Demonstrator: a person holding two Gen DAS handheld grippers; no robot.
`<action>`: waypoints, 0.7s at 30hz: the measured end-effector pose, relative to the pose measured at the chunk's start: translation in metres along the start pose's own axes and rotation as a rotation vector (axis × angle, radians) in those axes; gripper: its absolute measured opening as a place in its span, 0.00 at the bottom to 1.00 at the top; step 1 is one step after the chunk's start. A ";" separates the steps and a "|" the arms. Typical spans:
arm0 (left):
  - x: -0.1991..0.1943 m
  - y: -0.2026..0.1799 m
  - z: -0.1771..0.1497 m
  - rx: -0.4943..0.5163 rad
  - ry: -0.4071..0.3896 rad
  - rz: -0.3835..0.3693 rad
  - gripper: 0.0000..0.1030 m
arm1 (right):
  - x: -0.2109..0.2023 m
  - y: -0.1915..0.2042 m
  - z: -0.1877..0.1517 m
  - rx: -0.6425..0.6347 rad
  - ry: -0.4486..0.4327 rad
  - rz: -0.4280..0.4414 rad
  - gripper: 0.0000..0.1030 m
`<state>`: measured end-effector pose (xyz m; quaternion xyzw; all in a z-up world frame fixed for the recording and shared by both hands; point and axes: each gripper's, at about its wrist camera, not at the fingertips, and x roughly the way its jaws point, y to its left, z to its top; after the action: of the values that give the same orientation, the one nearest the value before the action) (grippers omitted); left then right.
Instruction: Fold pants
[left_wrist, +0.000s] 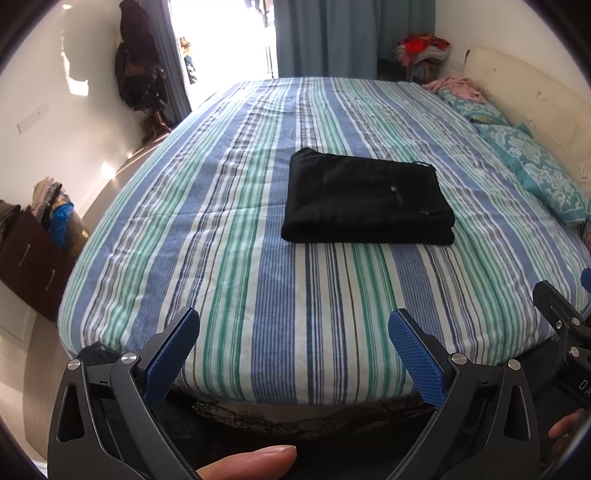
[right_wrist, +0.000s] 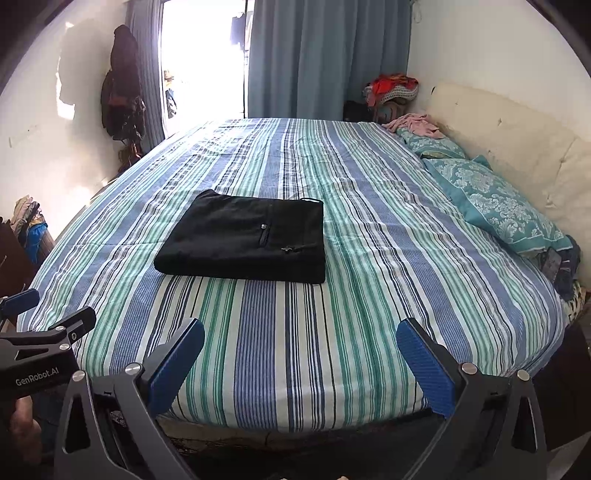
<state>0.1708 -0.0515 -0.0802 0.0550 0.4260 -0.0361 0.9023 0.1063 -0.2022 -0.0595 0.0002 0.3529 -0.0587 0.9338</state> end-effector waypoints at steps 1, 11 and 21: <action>-0.001 0.000 0.000 -0.002 -0.002 0.001 0.99 | 0.000 -0.001 0.000 0.005 0.000 0.004 1.00; -0.007 0.002 0.004 -0.022 -0.021 -0.005 0.99 | 0.005 0.004 -0.002 -0.006 0.031 0.011 1.00; -0.007 -0.003 0.002 -0.011 -0.022 0.004 0.99 | 0.010 0.001 -0.007 0.002 0.056 0.010 1.00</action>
<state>0.1682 -0.0546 -0.0738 0.0503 0.4164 -0.0326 0.9072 0.1091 -0.2017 -0.0712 0.0045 0.3788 -0.0543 0.9239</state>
